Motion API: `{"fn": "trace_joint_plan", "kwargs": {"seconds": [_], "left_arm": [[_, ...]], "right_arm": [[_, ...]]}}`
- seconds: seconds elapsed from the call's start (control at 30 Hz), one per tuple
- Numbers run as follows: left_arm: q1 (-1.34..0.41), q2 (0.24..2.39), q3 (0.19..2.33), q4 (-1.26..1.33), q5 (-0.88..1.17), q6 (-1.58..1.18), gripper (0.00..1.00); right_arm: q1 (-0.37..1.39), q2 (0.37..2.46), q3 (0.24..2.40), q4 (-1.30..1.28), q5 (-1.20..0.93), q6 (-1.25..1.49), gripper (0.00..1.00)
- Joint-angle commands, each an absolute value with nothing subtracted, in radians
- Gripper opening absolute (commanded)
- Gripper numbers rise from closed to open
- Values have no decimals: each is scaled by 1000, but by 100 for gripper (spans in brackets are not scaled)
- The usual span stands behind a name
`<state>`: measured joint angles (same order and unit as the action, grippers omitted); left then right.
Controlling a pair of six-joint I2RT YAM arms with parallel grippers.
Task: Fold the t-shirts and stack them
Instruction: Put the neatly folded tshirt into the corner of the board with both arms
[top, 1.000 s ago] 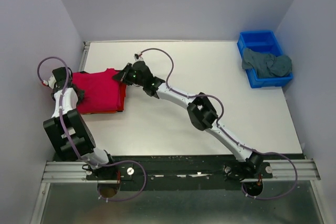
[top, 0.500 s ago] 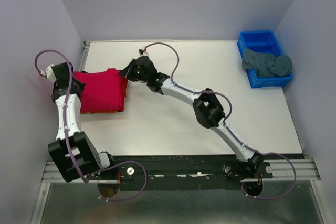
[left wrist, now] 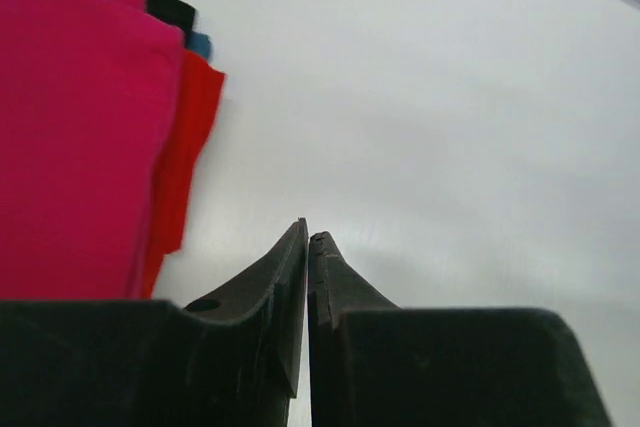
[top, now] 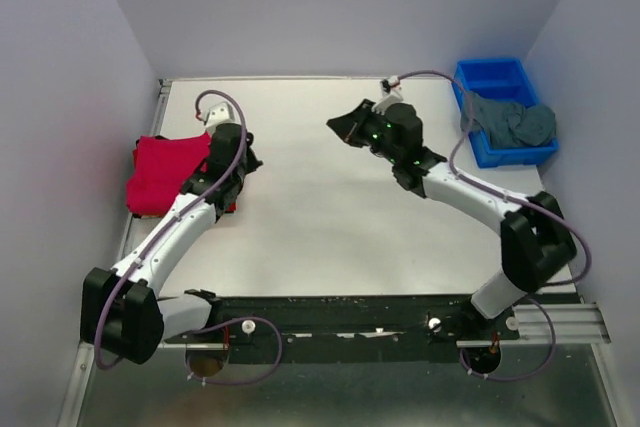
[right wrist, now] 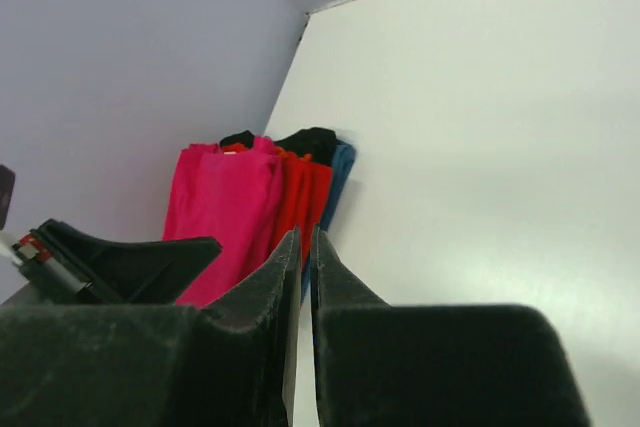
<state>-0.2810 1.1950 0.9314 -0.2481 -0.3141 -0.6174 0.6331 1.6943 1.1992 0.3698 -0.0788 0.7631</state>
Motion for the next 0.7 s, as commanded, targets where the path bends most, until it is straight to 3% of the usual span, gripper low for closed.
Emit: {"fn": "trace_joint_plan", "kwargs": {"seconds": [0.0,0.17,0.23,0.27,0.3,0.37,0.4,0.47,0.67], "left_arm": [[-454,1210,804,-5,-411,-560,22],[-622,1262,698,190,-439,-465,24],[-658,1261,648,271,-416,-425,28],[-672,1259,626,306,-379,-401,32],[-679,1259,605,343,-350,-387,39],[-681,1267,571,394,-289,-376,65],[-681,1275,568,405,-261,-371,79],[-684,1282,578,382,-216,-376,97],[-703,1218,467,478,-183,-390,99]], "right_arm": [[579,1492,938,402,-92,679,16],[407,1263,640,397,-192,649,16],[382,1151,553,361,-158,576,23],[382,1094,523,324,-132,548,33],[382,1047,491,301,-106,520,50],[380,953,434,270,-63,477,84],[380,901,413,237,-29,456,92],[380,804,368,198,33,419,94],[380,609,194,290,116,405,97]]}}
